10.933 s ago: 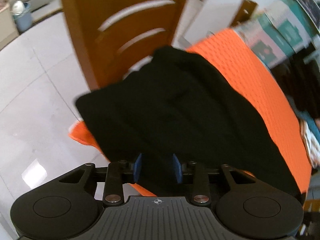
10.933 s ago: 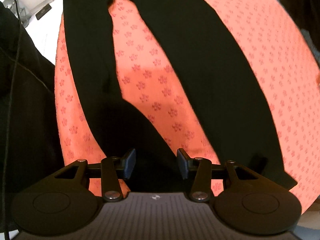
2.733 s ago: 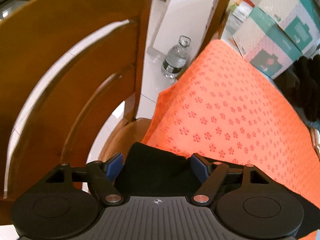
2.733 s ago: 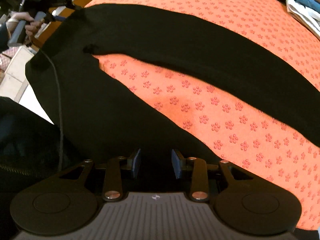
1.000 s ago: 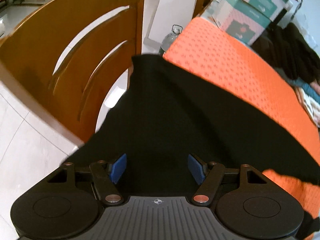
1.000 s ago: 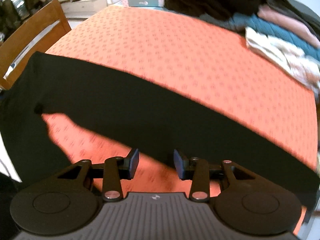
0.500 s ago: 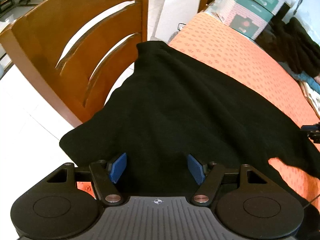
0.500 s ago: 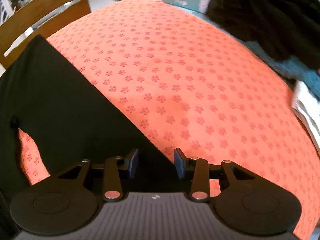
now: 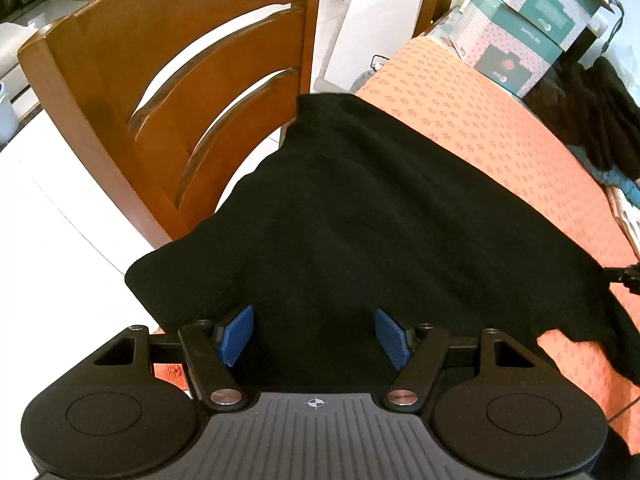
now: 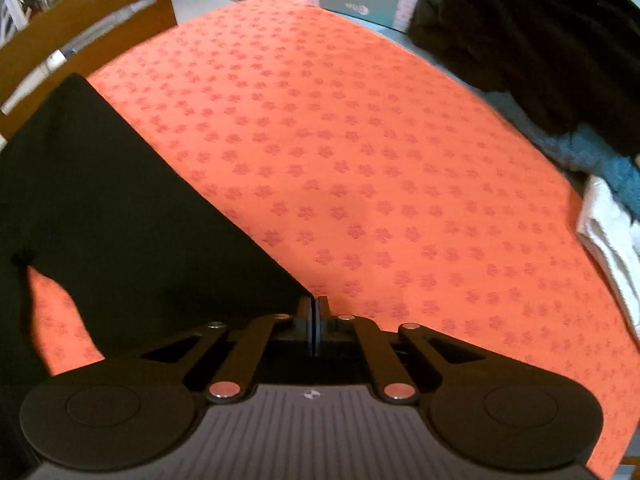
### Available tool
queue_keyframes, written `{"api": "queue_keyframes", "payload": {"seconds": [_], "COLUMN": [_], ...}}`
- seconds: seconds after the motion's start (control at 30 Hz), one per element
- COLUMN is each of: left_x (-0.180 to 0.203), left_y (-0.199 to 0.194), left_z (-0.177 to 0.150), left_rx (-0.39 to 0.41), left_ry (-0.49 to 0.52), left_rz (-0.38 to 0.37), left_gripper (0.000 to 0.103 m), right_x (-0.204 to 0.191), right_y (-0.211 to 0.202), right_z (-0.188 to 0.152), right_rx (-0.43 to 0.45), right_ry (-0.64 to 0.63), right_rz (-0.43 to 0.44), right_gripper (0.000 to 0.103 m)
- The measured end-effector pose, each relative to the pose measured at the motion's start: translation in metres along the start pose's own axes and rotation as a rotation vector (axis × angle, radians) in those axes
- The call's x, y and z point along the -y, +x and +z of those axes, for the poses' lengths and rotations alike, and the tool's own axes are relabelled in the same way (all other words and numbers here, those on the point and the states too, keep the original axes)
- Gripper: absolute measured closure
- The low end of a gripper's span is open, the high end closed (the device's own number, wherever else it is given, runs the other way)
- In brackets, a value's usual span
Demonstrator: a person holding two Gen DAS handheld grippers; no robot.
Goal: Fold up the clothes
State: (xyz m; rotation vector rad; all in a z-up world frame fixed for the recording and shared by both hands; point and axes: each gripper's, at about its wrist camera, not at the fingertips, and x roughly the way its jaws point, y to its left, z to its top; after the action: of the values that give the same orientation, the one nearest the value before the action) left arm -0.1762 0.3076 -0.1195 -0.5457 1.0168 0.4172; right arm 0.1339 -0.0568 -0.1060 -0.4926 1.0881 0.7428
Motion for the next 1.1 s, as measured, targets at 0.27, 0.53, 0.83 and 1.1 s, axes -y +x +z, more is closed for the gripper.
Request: {"api": "queue_keyframes", "payload": {"seconds": [0.27,0.53,0.83,1.1], "left_x": [0.002,0.014,0.065,0.126], "left_y": [-0.001,-0.013,-0.019,-0.015], "left_z": [0.002,0.007,0.01,-0.005], "left_rx": [-0.009,-0.012,-0.035,-0.047], "left_ry": [0.01,0.057,0.133,0.177], "left_rz": [0.011,-0.024,-0.114,-0.137], "left_gripper": [0.033,0.033,0.032,0.031], "right_x": [0.008,0.032,0.082,0.123], "right_y": [-0.027,-0.058,-0.094,-0.107], "right_z": [-0.016,-0.064,-0.165,-0.228], "right_rx": [0.042,0.036,-0.017,-0.05], "right_ry": [0.056,0.19,0.404,0.497], "right_rz": [-0.058,-0.129,-0.196,-0.229], "right_gripper": [0.081,0.071,0.067,0.066]}}
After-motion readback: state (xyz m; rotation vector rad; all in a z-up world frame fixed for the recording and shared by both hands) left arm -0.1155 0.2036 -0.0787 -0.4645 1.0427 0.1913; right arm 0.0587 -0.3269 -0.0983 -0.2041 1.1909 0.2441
